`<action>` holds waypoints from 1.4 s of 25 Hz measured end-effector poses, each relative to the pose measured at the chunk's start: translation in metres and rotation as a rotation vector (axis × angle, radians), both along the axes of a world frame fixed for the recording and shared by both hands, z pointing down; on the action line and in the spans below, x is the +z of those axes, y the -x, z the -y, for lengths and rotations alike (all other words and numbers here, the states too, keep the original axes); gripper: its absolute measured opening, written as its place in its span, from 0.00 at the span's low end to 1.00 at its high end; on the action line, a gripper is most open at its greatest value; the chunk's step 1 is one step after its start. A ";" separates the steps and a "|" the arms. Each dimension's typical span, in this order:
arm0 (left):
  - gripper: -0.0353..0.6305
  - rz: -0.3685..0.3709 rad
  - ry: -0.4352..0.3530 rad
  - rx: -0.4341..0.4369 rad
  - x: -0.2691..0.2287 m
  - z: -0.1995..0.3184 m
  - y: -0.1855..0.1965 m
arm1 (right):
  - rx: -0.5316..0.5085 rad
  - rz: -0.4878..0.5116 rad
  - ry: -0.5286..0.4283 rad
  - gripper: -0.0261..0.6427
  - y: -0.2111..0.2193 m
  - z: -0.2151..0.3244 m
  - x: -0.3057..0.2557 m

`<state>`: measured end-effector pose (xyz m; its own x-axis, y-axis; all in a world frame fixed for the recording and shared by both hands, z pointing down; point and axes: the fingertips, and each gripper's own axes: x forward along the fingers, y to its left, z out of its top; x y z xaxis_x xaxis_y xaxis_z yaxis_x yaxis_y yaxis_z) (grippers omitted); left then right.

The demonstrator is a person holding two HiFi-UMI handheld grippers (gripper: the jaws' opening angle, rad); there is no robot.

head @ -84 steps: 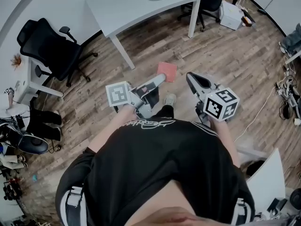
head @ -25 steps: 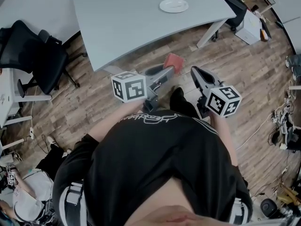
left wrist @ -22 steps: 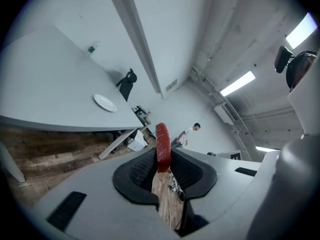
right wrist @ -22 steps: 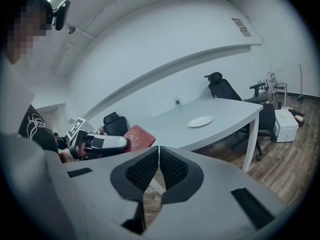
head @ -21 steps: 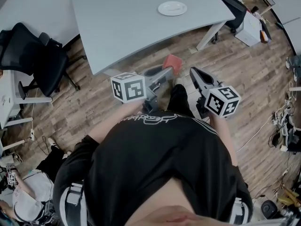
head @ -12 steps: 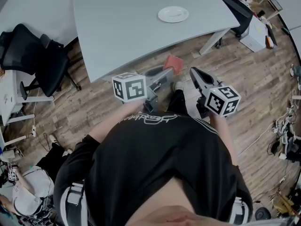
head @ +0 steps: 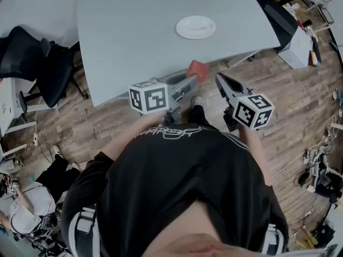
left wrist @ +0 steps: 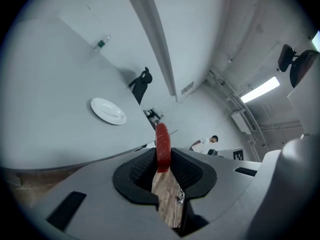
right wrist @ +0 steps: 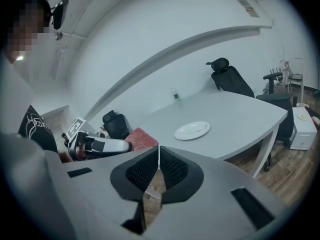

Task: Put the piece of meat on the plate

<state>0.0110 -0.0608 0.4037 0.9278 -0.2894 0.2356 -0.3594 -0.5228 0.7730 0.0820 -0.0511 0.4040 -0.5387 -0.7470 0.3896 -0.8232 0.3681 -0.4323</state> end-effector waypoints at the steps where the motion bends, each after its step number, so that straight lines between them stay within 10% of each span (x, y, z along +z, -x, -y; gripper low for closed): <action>1: 0.18 0.001 0.005 -0.007 0.001 0.008 -0.004 | -0.009 -0.001 0.003 0.06 -0.003 0.008 0.000; 35: 0.18 0.099 0.103 -0.197 0.041 0.152 -0.043 | -0.215 0.041 0.096 0.06 -0.041 0.167 0.036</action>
